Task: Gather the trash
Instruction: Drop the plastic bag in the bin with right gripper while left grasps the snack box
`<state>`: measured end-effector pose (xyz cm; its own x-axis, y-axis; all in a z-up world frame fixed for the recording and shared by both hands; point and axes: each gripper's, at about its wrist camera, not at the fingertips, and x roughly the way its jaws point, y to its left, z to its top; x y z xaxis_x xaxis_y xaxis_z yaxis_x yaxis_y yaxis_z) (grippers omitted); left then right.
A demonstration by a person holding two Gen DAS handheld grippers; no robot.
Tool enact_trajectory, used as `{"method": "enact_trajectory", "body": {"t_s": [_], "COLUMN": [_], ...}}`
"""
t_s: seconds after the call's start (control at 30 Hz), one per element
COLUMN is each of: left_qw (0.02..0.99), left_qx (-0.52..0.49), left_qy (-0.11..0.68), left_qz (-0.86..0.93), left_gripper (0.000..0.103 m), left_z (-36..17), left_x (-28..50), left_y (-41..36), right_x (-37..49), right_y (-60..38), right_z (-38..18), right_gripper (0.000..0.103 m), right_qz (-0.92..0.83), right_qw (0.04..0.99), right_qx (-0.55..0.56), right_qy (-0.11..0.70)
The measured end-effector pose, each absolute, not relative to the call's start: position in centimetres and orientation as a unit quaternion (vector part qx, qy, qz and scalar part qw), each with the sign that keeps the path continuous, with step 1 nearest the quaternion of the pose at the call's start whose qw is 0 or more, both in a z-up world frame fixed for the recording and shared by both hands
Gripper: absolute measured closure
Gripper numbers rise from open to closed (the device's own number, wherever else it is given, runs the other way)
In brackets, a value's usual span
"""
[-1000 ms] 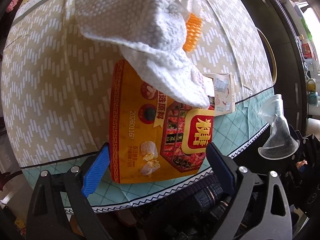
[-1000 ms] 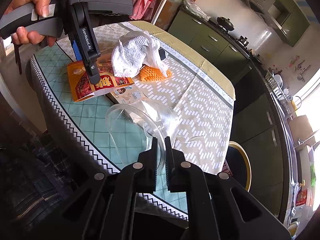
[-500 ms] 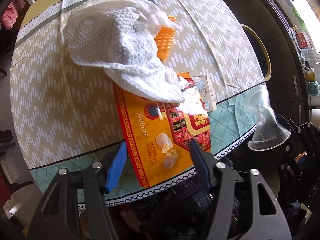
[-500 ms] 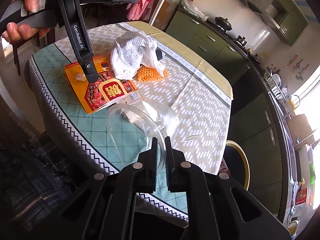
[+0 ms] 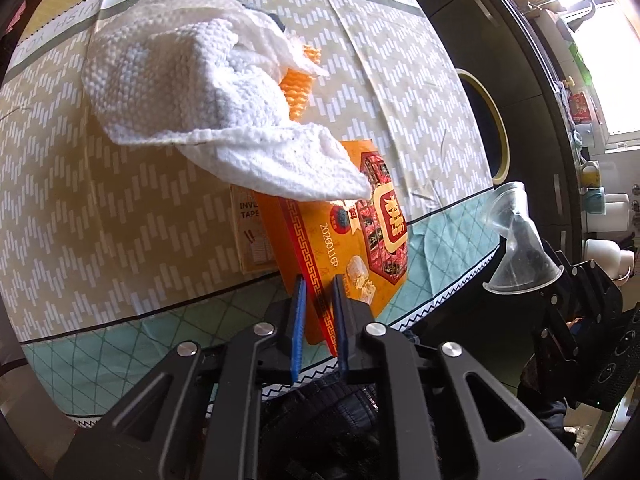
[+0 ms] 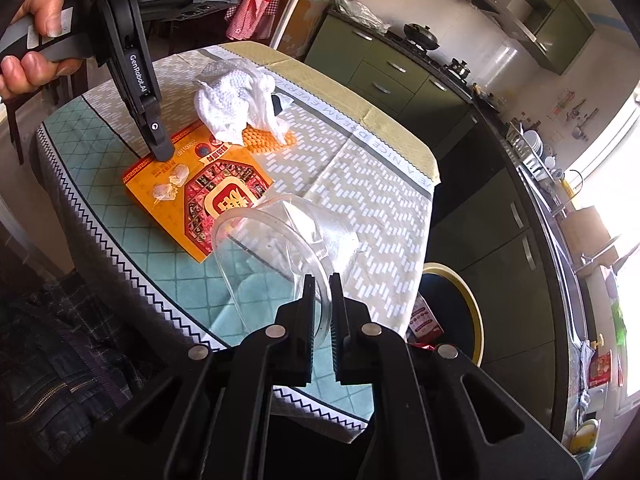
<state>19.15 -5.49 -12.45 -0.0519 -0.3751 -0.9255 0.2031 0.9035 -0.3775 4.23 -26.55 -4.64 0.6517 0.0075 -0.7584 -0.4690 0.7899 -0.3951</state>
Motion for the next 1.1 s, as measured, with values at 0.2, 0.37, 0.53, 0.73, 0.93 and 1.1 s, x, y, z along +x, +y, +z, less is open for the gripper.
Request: {"method": "enact_trajectory", "body": {"t_s": [0.2,0.37,0.53,0.73,0.93,1.1], "left_qw": [0.704,0.715,0.721,0.723,0.725,0.725], "left_qx": [-0.057,-0.043,-0.029,-0.022,-0.010,-0.003], "left_qy": [0.671,0.658,0.649,0.642,0.635,0.634], "left_qz": [-0.225,-0.231,-0.241,-0.255,-0.267,-0.268], "left_gripper": [0.099,0.102,0.102,0.102,0.102,0.103], "left_z": [-10.9,-9.7,-8.6,-7.5,-6.3,-6.2], "left_x": [19.1,19.3,18.9,18.2,17.6,17.8], "left_y": [-6.9,-8.0,-8.6,-9.2,-9.8,-10.3], "right_x": [4.5,4.9,6.7,12.0,18.2,20.2], "right_y": [-29.2,-32.0,-35.8,-42.0,-46.8,-48.9], "right_z": [-3.7,-2.6,-1.6,-3.3,-8.2,-11.1], "right_gripper": [0.095,0.095,0.095,0.095,0.095,0.067], "right_qz": [0.101,0.067,0.029,-0.031,-0.083,-0.094], "right_qw": [0.870,0.881,0.891,0.883,0.863,0.853], "right_qx": [-0.278,-0.259,-0.222,-0.169,-0.148,-0.130], "right_qy": [0.394,0.390,0.396,0.437,0.476,0.496]}}
